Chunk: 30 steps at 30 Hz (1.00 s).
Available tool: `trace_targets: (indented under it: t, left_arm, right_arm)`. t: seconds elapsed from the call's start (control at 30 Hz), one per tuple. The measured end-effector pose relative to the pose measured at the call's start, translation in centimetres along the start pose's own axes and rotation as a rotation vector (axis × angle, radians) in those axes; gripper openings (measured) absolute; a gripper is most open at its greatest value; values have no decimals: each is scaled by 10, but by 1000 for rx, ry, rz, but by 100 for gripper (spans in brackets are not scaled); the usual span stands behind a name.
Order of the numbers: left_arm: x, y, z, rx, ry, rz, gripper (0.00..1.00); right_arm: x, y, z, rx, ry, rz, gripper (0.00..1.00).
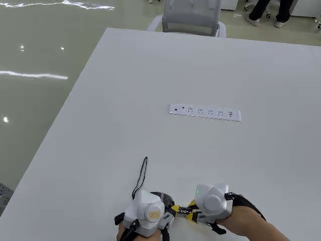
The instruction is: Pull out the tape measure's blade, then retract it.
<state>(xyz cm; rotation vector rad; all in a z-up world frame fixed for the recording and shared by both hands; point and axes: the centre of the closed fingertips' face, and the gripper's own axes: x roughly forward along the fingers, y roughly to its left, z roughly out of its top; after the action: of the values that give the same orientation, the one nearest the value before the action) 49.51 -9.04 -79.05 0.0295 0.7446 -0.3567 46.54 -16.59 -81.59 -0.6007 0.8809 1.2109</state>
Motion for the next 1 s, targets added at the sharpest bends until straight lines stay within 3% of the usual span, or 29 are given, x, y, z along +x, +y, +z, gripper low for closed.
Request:
trace_targets:
  t: [1.0]
  left_arm:
    - [-1, 0, 0, -1, -3, 2, 62]
  right_arm:
    - [8, 3, 11, -15, -9, -1, 14]
